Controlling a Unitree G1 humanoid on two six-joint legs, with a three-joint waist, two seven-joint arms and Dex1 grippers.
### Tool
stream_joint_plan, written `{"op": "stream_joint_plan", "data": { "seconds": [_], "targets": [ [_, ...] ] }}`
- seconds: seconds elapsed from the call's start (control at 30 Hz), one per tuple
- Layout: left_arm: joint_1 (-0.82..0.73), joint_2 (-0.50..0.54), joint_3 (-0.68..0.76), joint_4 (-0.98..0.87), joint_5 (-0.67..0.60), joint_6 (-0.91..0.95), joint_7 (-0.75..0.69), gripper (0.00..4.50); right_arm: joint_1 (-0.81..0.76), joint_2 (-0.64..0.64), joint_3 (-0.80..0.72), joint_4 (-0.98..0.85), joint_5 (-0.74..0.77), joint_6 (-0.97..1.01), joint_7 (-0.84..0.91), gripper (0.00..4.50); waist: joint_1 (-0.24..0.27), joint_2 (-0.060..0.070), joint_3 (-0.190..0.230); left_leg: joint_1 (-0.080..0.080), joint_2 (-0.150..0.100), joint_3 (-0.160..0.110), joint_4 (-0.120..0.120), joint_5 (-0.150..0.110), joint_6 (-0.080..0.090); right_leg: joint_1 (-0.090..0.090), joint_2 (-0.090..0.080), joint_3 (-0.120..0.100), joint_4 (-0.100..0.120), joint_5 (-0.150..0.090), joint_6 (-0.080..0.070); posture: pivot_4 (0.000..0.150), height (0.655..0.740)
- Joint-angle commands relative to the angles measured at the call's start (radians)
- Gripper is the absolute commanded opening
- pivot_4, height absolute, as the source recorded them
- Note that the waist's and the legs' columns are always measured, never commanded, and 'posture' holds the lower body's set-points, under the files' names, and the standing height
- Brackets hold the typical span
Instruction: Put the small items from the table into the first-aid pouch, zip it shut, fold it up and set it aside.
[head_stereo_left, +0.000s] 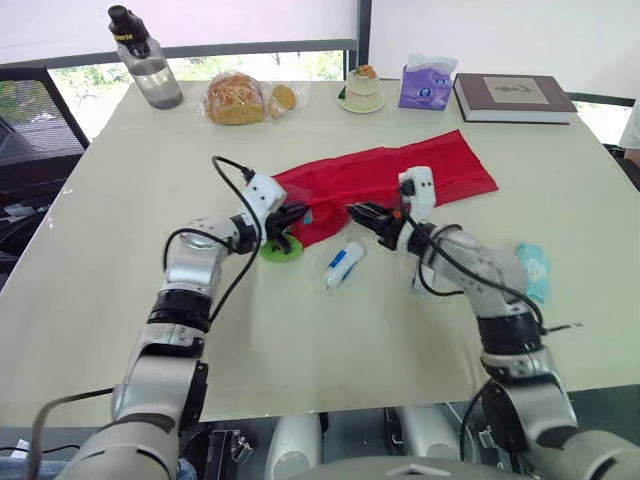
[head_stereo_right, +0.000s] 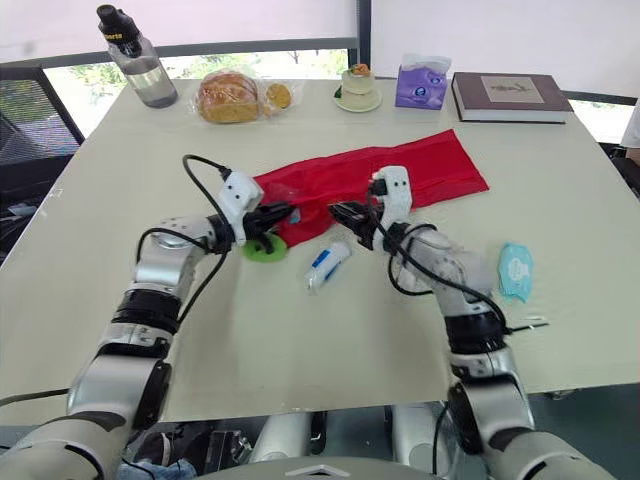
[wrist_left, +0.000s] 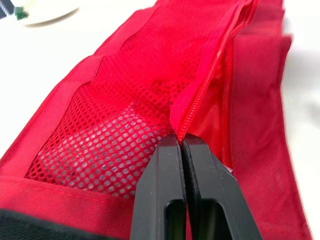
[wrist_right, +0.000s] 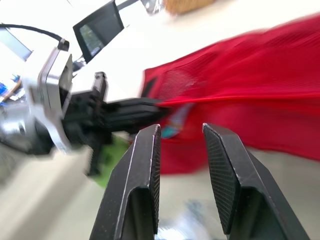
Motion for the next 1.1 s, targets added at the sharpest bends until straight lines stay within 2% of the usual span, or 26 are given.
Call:
{"op": "stream_joint_plan", "data": {
  "seconds": [0.03, 0.23, 0.3, 0.37, 0.4, 0.47, 0.5, 0.53, 0.57, 0.63, 0.73, 0.83, 0.87, 0.9, 1.1],
  "targets": [
    [-0.004, 0.077, 0.014, 0.050, 0.027, -0.085, -0.049, 0.00, 0.084, -0.093, 0.031, -0.189, -0.039, -0.130, 0.122, 1.46, -0.001, 0.000, 0.000, 0.000, 0.000, 0.000, 0.000, 0.000, 0.000, 0.000, 0.000, 0.000, 0.000, 0.000, 0.000, 0.150, 0.7400],
    [-0.092, 0.158, -0.027, 0.267, 0.118, -0.267, -0.083, 0.00, 0.208, -0.248, -0.093, -0.367, 0.088, -0.105, 0.236, 1.46, 0.006, -0.001, 0.000, 0.001, 0.000, 0.000, 0.000, 0.000, 0.000, 0.000, 0.000, 0.000, 0.000, 0.000, 0.000, 0.150, 0.7400],
    [-0.136, 0.165, -0.030, 0.329, 0.130, -0.309, -0.101, 0.00, 0.254, -0.300, -0.140, -0.419, 0.141, -0.087, 0.267, 1.94, 0.007, -0.001, 0.000, 0.001, 0.000, 0.001, 0.000, 0.000, 0.000, 0.000, 0.000, 0.000, 0.000, 0.000, 0.000, 0.150, 0.7400],
    [-0.172, 0.168, -0.027, 0.380, 0.137, -0.343, -0.117, 0.00, 0.288, -0.337, -0.179, -0.451, 0.184, -0.077, 0.283, 2.88, 0.008, -0.001, 0.000, 0.001, 0.000, 0.000, 0.001, 0.000, 0.000, 0.001, 0.000, 0.000, 0.000, 0.000, 0.000, 0.150, 0.7400],
    [-0.185, 0.169, -0.024, 0.401, 0.139, -0.354, -0.123, 0.00, 0.297, -0.347, -0.192, -0.458, 0.197, -0.076, 0.284, 3.10, 0.008, -0.001, 0.000, 0.001, 0.000, 0.000, 0.001, 0.000, 0.000, 0.001, 0.000, 0.000, 0.000, 0.000, 0.000, 0.150, 0.7400],
    [-0.211, 0.174, -0.023, 0.440, 0.143, -0.371, -0.141, 0.00, 0.318, -0.372, -0.212, -0.472, 0.217, -0.076, 0.292, 4.07, 0.007, -0.001, 0.000, 0.001, 0.000, 0.001, 0.001, 0.000, 0.000, 0.001, 0.000, 0.000, 0.000, 0.000, 0.000, 0.150, 0.7400],
    [-0.226, 0.181, -0.027, 0.461, 0.150, -0.380, -0.157, 0.30, 0.334, -0.388, -0.227, -0.480, 0.229, -0.076, 0.299, 4.42, 0.007, -0.001, 0.000, 0.001, 0.000, 0.001, 0.001, 0.000, 0.000, 0.001, 0.000, 0.000, 0.000, 0.000, 0.000, 0.150, 0.7400],
    [-0.243, 0.191, -0.036, 0.483, 0.161, -0.390, -0.176, 0.65, 0.350, -0.410, -0.244, -0.486, 0.239, -0.071, 0.309, 4.50, 0.008, -0.001, 0.000, 0.001, 0.000, 0.001, 0.001, 0.000, 0.000, 0.001, 0.000, 0.000, 0.000, 0.000, 0.000, 0.150, 0.7400],
    [-0.258, 0.200, -0.043, 0.499, 0.170, -0.398, -0.198, 0.82, 0.363, -0.431, -0.257, -0.490, 0.242, -0.070, 0.319, 4.50, 0.009, -0.001, 0.000, 0.001, 0.000, 0.001, 0.001, 0.000, 0.000, 0.001, 0.000, 0.000, 0.000, 0.000, 0.000, 0.150, 0.7400],
    [-0.306, 0.207, -0.043, 0.518, 0.170, -0.391, -0.243, 1.66, 0.370, -0.462, -0.288, -0.491, 0.248, -0.070, 0.318, 4.50, 0.009, -0.002, 0.001, 0.000, 0.000, 0.000, 0.001, 0.000, 0.000, 0.000, 0.000, 0.000, 0.000, 0.000, 0.000, 0.150, 0.7400],
    [-0.350, 0.184, -0.023, 0.508, 0.144, -0.411, -0.266, 2.46, 0.364, -0.458, -0.295, -0.509, 0.266, -0.067, 0.277, 4.50, 0.013, -0.002, 0.001, 0.000, 0.000, 0.000, 0.001, 0.000, 0.000, 0.001, 0.000, 0.000, 0.000, 0.000, 0.000, 0.150, 0.7400],
    [-0.347, 0.128, -0.005, 0.439, 0.101, -0.388, -0.290, 3.76, 0.373, -0.459, -0.282, -0.529, 0.260, -0.061, 0.241, 4.50, 0.018, -0.002, 0.001, 0.000, 0.000, 0.000, 0.001, 0.000, 0.000, 0.001, 0.000, 0.000, 0.000, 0.000, 0.000, 0.150, 0.7400],
    [-0.341, 0.106, -0.003, 0.409, 0.093, -0.374, -0.286, 4.33, 0.375, -0.457, -0.279, -0.535, 0.258, -0.061, 0.230, 4.50, 0.022, -0.002, 0.001, 0.000, 0.000, 0.000, 0.001, 0.000, 0.000, 0.001, 0.000, 0.000, 0.000, 0.000, 0.000, 0.150, 0.7400],
    [-0.335, 0.081, -0.004, 0.380, 0.092, -0.349, -0.270, 4.45, 0.375, -0.458, -0.278, -0.538, 0.255, -0.063, 0.221, 4.50, 0.025, -0.002, 0.001, 0.000, 0.000, 0.000, 0.001, 0.000, 0.000, 0.001, 0.000, 0.000, 0.000, 0.000, 0.000, 0.150, 0.7400],
    [-0.312, -0.029, -0.019, 0.300, 0.109, -0.226, -0.191, 4.45, 0.348, -0.472, -0.279, -0.569, 0.290, -0.028, 0.161, 4.50, 0.028, -0.002, 0.001, -0.001, 0.000, 0.000, 0.002, 0.000, 0.000, 0.001, 0.000, 0.000, 0.000, 0.000, 0.000, 0.150, 0.7400]
  ]
}}
